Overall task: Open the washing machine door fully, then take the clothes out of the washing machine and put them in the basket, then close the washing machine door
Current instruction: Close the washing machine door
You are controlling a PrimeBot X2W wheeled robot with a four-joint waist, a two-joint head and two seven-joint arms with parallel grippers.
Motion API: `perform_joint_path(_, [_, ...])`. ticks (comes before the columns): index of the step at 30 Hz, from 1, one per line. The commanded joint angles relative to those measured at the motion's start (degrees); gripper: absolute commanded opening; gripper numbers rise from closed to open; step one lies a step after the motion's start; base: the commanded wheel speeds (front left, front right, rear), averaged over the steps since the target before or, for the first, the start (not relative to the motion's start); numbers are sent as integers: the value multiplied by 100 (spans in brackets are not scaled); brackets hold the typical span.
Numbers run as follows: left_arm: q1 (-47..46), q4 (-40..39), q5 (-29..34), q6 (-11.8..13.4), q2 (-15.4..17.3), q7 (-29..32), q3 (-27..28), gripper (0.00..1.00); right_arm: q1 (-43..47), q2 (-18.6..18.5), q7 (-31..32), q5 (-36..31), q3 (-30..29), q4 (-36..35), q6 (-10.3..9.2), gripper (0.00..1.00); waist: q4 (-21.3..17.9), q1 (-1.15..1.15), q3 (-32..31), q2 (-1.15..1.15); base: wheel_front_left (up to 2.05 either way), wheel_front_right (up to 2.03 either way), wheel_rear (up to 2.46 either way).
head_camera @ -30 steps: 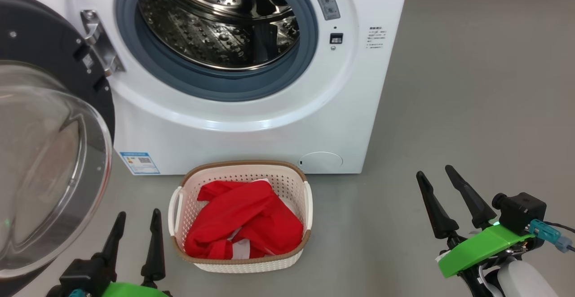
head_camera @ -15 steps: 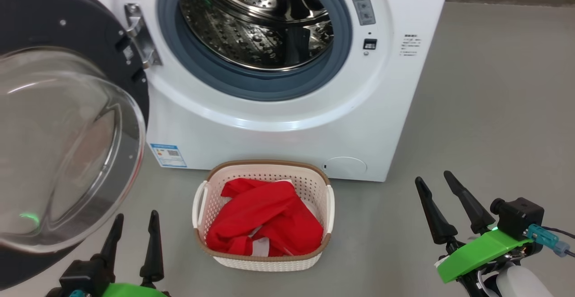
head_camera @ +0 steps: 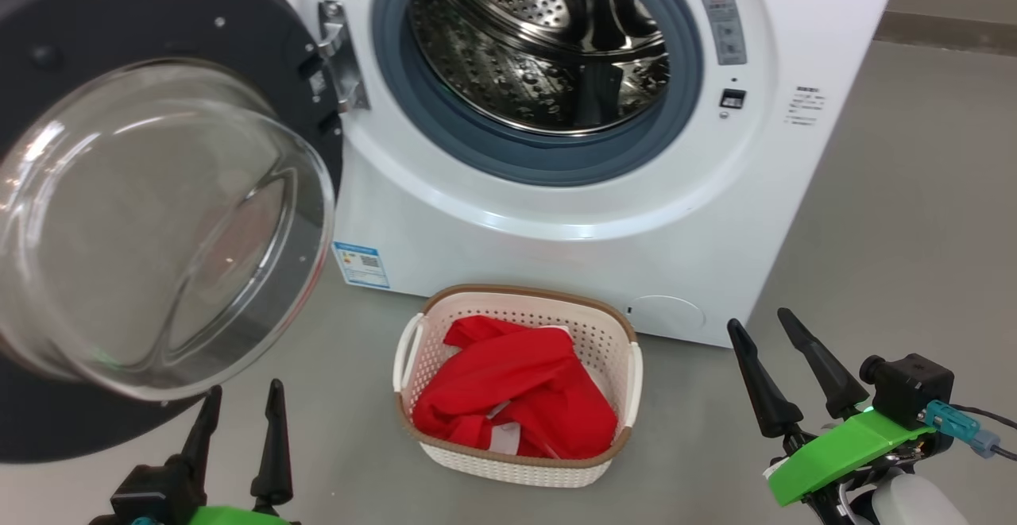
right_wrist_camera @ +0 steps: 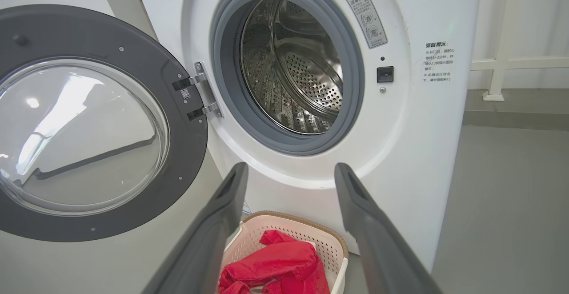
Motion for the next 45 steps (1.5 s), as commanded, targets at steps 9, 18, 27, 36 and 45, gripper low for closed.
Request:
perform_joint_path(9, [-72, -138, -35, 86, 189, -59, 159, 100, 27, 28, -69, -1, 116, -124, 9, 100, 641, 0, -44, 0, 0, 0, 0])
perform_joint_path(18, [-39, -181, -19, 164, 257, -15, 138, 100, 73, 75, -69, -3, 127, -120, 9, 100, 1050, 0, -76, 0, 0, 0, 0])
perform_joint_path(27, [6, -198, -2, 251, 297, 21, 103, 100, 80, 97, -69, 1, 181, -91, 9, 100, 1337, 0, -154, 0, 0, 0, 0])
perform_joint_path(36, [87, -258, -5, 342, 353, 50, 106, 100, 89, 95, -69, 8, 235, -78, 9, 100, 1419, 0, -219, 0, 0, 0, 0])
perform_joint_path(45, [96, -317, -25, 412, 376, 44, 102, 100, 61, 87, -69, 16, 270, -66, 9, 100, 1444, 0, -181, 0, 0, 0, 0])
